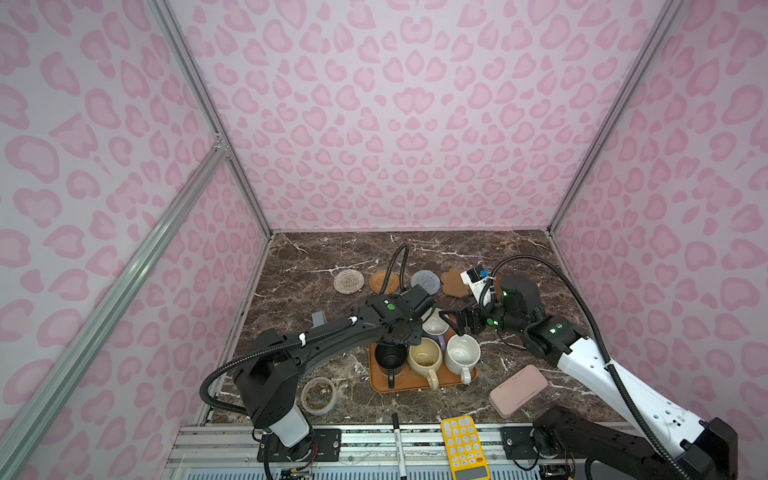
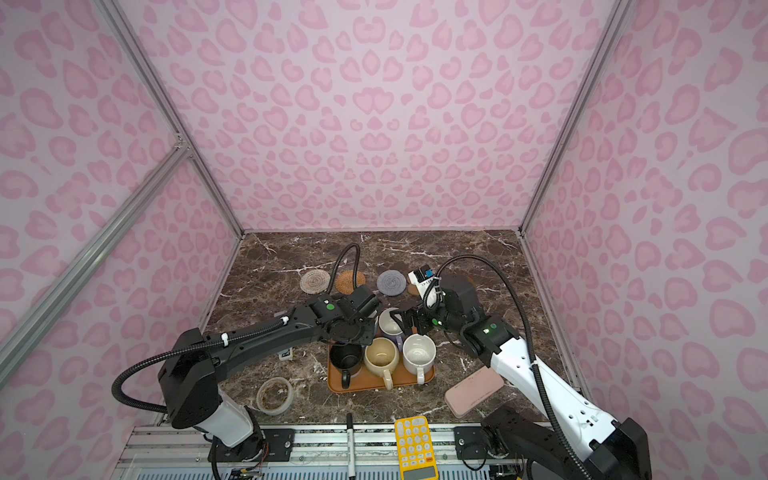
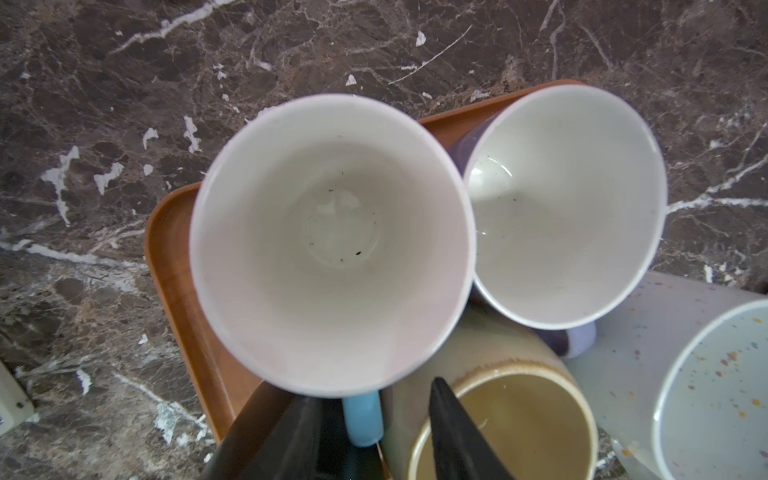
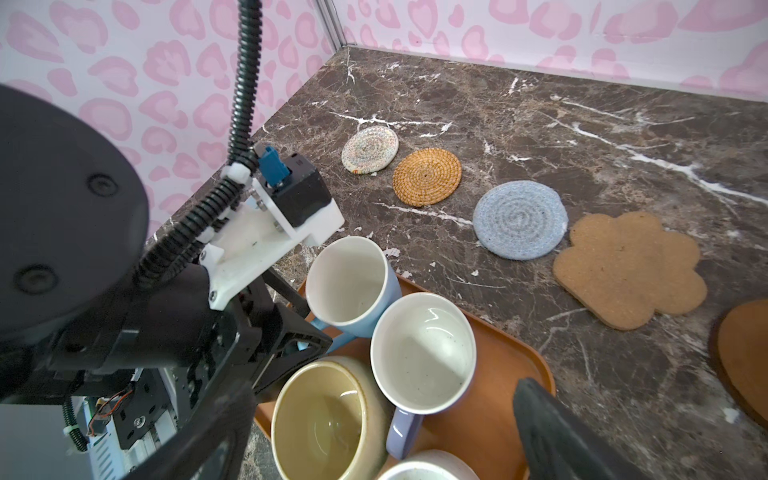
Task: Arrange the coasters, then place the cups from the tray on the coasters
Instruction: 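Lower the left gripper into the light-blue mug on the tray and grasp it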
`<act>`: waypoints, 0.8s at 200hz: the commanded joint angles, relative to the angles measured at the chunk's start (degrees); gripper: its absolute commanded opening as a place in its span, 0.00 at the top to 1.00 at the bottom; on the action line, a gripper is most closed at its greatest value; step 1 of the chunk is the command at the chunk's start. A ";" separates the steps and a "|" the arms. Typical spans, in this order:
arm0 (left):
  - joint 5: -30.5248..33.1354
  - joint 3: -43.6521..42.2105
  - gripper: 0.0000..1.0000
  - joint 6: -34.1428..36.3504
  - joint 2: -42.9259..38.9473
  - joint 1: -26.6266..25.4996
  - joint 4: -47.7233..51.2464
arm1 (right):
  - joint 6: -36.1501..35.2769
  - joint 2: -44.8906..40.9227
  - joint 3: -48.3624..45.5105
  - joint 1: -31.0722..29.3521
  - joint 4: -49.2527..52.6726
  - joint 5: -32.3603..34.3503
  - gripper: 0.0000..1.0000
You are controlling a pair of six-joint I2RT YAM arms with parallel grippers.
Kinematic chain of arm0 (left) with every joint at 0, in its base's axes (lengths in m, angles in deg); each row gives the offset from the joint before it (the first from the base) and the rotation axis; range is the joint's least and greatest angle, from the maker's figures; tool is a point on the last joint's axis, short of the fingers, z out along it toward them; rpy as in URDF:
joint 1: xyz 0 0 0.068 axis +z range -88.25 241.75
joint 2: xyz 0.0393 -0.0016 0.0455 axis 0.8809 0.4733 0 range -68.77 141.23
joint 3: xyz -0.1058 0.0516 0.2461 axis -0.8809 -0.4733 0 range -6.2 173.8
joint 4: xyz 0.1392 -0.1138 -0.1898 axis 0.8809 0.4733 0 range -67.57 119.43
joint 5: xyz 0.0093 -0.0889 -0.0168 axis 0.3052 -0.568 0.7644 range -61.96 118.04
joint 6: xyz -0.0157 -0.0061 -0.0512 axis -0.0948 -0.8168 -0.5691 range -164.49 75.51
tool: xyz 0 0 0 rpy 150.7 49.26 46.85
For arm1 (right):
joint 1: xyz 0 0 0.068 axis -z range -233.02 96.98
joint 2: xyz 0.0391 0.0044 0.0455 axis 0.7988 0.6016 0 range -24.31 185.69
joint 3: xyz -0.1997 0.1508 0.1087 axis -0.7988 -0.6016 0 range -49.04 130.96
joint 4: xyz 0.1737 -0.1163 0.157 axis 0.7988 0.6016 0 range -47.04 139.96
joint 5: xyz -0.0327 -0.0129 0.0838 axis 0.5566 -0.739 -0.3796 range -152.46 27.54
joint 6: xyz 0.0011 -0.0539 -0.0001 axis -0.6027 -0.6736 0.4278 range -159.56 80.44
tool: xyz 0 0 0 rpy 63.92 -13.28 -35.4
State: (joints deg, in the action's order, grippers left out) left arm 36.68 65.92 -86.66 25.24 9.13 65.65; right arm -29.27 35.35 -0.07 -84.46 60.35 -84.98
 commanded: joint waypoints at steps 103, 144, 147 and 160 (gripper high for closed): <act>4.86 4.60 0.62 -2.10 6.56 -1.39 3.58 | 0.00 -0.34 -0.59 -0.02 -1.27 2.33 0.01; 5.98 4.61 0.72 -2.88 7.14 -1.53 2.82 | 0.52 -0.24 -0.60 -0.04 -1.47 2.91 0.02; 5.96 4.60 0.72 -2.91 7.21 -1.52 2.72 | 0.53 -0.24 -0.63 -0.07 -1.53 2.97 0.01; 6.11 4.60 0.72 -2.84 7.81 -1.53 2.52 | 0.60 -0.20 -0.62 -0.03 -1.66 3.31 0.01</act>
State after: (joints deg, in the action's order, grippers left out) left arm 41.34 69.79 -88.56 32.11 7.69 67.88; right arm -29.16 35.04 -0.18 -84.46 60.02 -82.80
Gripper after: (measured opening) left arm 0.285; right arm 0.987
